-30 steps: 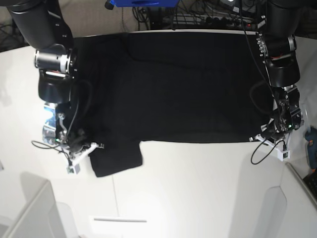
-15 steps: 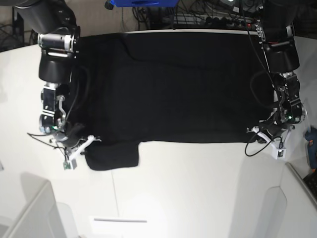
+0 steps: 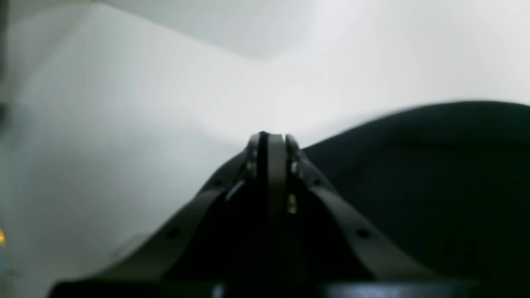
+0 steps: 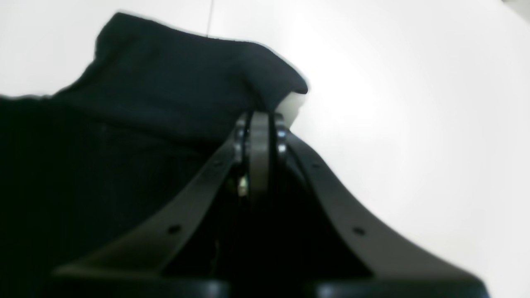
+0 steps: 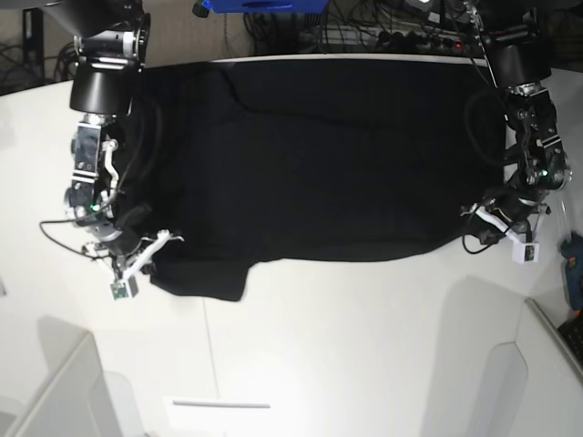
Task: Fold the T-shirt properly
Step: 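Lift and fold the hem edge over onto the shoulder edge, then release and reposition both grippers at the folded strip's corners, then grasp the strip's edge with both grippers and slide it across the table, then pull the strip's end with the left gripper toward the right gripper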
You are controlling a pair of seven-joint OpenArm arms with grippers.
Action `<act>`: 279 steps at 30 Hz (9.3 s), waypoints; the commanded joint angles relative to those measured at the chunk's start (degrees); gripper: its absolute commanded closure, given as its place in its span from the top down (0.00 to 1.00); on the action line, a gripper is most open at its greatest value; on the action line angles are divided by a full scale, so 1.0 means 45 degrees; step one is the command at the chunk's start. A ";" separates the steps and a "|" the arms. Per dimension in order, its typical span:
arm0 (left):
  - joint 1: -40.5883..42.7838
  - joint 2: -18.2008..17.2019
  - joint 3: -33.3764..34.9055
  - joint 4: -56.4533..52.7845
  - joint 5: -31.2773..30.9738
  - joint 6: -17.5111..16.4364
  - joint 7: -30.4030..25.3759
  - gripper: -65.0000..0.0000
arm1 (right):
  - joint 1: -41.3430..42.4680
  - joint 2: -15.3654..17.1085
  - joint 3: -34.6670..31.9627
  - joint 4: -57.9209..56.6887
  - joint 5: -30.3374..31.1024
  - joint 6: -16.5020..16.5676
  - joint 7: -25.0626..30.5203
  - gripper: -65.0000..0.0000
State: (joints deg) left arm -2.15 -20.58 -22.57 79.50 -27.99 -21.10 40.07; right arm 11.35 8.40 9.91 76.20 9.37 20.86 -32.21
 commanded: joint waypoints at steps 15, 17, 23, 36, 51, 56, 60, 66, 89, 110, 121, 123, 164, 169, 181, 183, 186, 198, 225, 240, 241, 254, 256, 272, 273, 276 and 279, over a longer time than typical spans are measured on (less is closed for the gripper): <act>0.2539 -0.0516 -0.0621 0.3089 -0.1468 0.0069 -0.0319 0.00 | -0.2025 0.0135 0.0054 0.3373 0.0117 -0.0680 0.0310 0.00; 0.3028 -0.0458 -0.1031 0.3617 -0.1468 0.0069 -0.0319 0.00 | -0.2260 0.0135 0.0054 0.3588 0.0117 -0.0680 0.0310 0.00; 0.3946 -0.0458 -0.1657 0.4008 -0.1487 -0.0204 -0.0319 0.00 | -0.3061 0.0115 0.0366 0.4604 0.0117 -0.0680 0.0290 0.00; 0.5353 -0.0438 -0.1676 0.4652 -0.1487 -0.0556 -0.0319 0.00 | -0.3998 -0.0666 0.1714 0.6304 0.0117 -0.0621 -0.1429 0.00; 0.6095 -0.0458 -0.1676 0.5551 -0.1487 -0.0556 -0.0319 0.00 | -0.5854 -0.1076 0.2144 0.8238 0.0117 -0.0661 -0.1839 0.00; 0.6427 -0.0497 -0.1676 0.5903 -0.1487 -0.0556 -0.0319 0.00 | -0.6089 -0.1448 0.2632 0.8316 0.0117 -0.0602 -0.1839 0.00; 0.6525 -0.0516 -0.1676 0.5903 -0.1487 -0.0556 -0.0319 0.00 | -0.6264 -0.1448 0.2652 0.8414 0.0117 -0.0602 -0.1839 0.00; 0.6779 -0.0516 -0.1696 0.5903 -0.1487 -0.0556 -0.0319 0.00 | -0.6792 -0.1487 0.2652 0.8590 0.0117 -0.0602 -0.1839 0.00; 0.7423 -0.0536 -0.2458 0.5903 -0.1429 -0.0575 -0.0319 0.00 | -0.8257 -0.2112 0.2828 0.8883 0.0136 -0.0602 -0.1761 0.00; 0.7541 -0.0751 -0.3298 0.5942 -0.1507 -0.0575 0.0013 0.00 | -0.7554 -0.2112 0.3433 0.8922 0.0136 -0.0602 -0.1859 0.00; 0.7267 -0.0770 -0.3942 0.6000 -0.3343 -0.0595 0.1497 0.00 | -0.8238 -0.2522 0.3629 0.8941 0.0371 -0.0602 -0.1839 0.00; 0.7463 -0.0790 -0.3923 0.5981 -0.3343 -0.0595 0.1497 0.00 | -0.8452 -0.2542 0.3629 0.8941 0.0371 -0.0602 -0.1839 0.00; 0.7834 0.0422 -0.4665 0.7036 -0.0823 -0.0575 0.1478 0.73 | -0.8374 -0.3206 0.5250 0.8668 0.0371 0.0023 -0.0843 0.46; 0.7756 0.0812 -0.4235 0.6957 -0.0765 -0.0575 0.1478 0.21 | -0.8120 -0.3206 0.4215 0.8590 0.0331 0.1742 -0.0667 0.20; 0.7287 0.0773 -0.2653 0.4242 -0.0726 -0.0517 0.1380 0.00 | -0.6343 -0.3030 0.4938 0.5464 0.0292 0.1723 -0.1468 0.00; 0.6935 0.0754 -0.2419 0.3871 -0.0706 -0.0517 0.1380 0.00 | -0.6089 -0.2717 0.4957 0.4936 0.0292 0.1723 -0.1468 0.00; 0.6173 0.0832 -0.1813 0.3343 0.0310 -0.0517 0.1400 0.00 | -0.5600 -0.2542 0.4977 0.4018 0.0292 0.1723 -0.1468 0.00; 0.3673 0.1711 -0.1364 0.2953 0.3729 -0.0517 0.1497 0.00 | -0.3588 -0.1936 0.4957 0.1811 0.0292 -0.0192 -0.0609 0.00; 0.3770 0.1613 -0.5466 0.6235 -0.1566 -0.0575 0.4193 0.00 | -0.5112 -0.2913 0.3824 0.7476 0.0351 -0.0836 -0.0628 0.00; 0.2715 0.1633 -0.5544 0.2464 -0.1644 -0.0595 0.4154 0.73 | -0.5756 -0.2991 0.2613 0.7749 0.0351 -0.0836 -0.0609 0.00; 0.2579 0.1633 -0.5310 0.2308 -0.1644 -0.0595 0.4154 0.74 | -0.5756 -0.2991 0.2613 0.7749 0.0351 -0.0836 -0.0609 0.00; 0.2383 0.1340 -0.3708 0.0393 -0.1527 -0.0595 0.3275 0.73 | -0.5756 -0.2913 0.2711 0.7749 0.0351 -0.0836 -0.0609 0.00; 0.2383 0.1281 -0.3337 0.0178 -0.1527 -0.0595 0.3256 0.71 | -0.5756 -0.2952 0.2691 0.7749 0.0351 -0.0836 -0.0609 0.00; 0.2403 0.1262 -0.3180 0.0100 -0.1527 -0.0595 0.3256 0.00 | -0.5756 -0.2913 0.2730 0.7749 0.0371 -0.0836 -0.0589 0.00; 0.2403 0.1242 -0.3200 0.0100 -0.1527 -0.0595 0.3256 0.00 | -0.5756 -0.2913 0.2730 0.7749 0.0371 -0.0836 -0.0589 0.00; 0.2520 0.0929 -0.3180 0.0100 -0.1527 -0.0595 0.2709 0.00 | -0.5756 -0.2932 0.2730 0.7749 0.0371 -0.0836 -0.0648 0.00; 0.2852 0.0617 -0.3180 0.0139 -0.1527 -0.0595 0.1888 0.00 | -0.5776 -0.2991 0.2730 0.7749 0.0371 -0.0836 -0.0648 0.00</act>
State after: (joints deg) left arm 10.68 -16.60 -36.53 79.59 -35.83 -24.08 48.38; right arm -15.09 -5.10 22.13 109.86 10.46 17.08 -36.40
